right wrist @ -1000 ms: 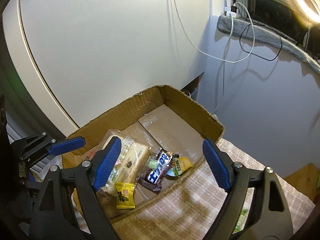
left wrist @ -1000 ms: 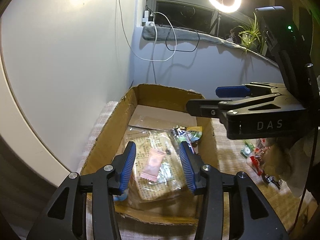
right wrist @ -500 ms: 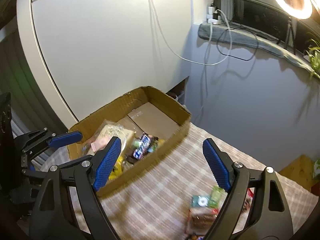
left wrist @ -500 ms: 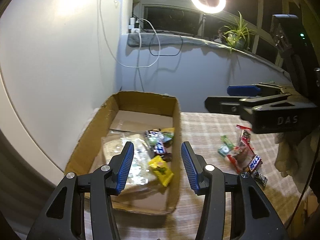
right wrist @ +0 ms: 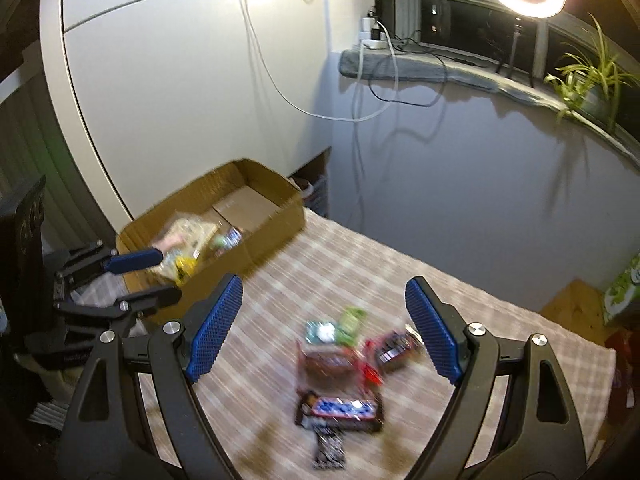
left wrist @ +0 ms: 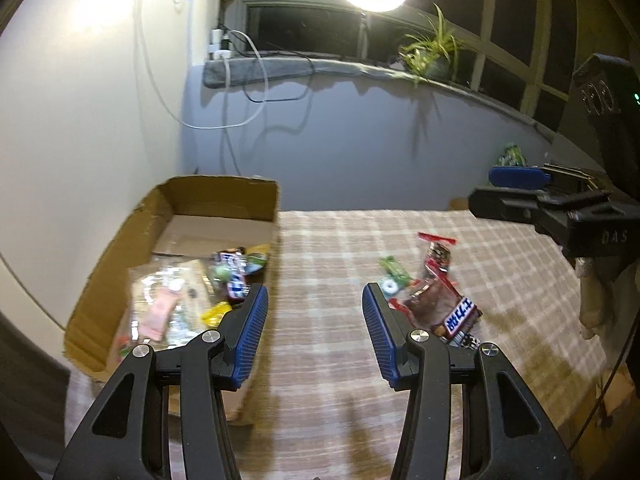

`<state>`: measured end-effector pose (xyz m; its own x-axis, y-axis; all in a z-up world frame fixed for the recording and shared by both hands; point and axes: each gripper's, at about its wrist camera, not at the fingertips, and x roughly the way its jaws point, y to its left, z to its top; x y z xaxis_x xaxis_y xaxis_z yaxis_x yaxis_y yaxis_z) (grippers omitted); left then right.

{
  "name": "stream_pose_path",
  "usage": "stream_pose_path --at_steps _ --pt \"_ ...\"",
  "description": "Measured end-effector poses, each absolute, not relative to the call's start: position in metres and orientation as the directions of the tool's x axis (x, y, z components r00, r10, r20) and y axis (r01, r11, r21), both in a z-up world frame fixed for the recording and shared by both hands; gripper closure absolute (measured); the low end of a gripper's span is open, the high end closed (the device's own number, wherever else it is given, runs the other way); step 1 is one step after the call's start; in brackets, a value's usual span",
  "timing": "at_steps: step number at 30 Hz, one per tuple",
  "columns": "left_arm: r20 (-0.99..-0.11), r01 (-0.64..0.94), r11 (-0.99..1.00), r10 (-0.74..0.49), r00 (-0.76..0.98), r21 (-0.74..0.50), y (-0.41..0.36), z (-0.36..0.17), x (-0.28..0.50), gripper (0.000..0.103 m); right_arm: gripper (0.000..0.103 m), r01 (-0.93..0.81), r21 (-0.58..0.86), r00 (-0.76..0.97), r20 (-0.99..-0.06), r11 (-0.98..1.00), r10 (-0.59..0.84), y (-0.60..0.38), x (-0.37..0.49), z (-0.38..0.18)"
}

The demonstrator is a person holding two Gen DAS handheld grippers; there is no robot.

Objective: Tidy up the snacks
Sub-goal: 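Withdraw both grippers from the box back to the snack pile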

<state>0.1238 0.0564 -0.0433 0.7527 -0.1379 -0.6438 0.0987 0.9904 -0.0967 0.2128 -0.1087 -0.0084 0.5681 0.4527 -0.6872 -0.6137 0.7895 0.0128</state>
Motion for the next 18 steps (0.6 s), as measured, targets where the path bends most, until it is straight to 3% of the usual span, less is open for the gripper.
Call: stream_pose_path --at_steps 10,18 --pt "-0.679 0.177 0.978 -0.204 0.705 -0.109 0.019 -0.057 0.132 0.055 0.017 -0.607 0.025 0.491 -0.774 0.794 0.4 -0.154 0.189 -0.058" --pt "-0.715 0.281 0.955 -0.263 0.648 -0.097 -0.017 -0.07 0.148 0.055 0.046 -0.628 0.052 0.392 -0.84 0.777 0.374 -0.161 0.167 -0.106"
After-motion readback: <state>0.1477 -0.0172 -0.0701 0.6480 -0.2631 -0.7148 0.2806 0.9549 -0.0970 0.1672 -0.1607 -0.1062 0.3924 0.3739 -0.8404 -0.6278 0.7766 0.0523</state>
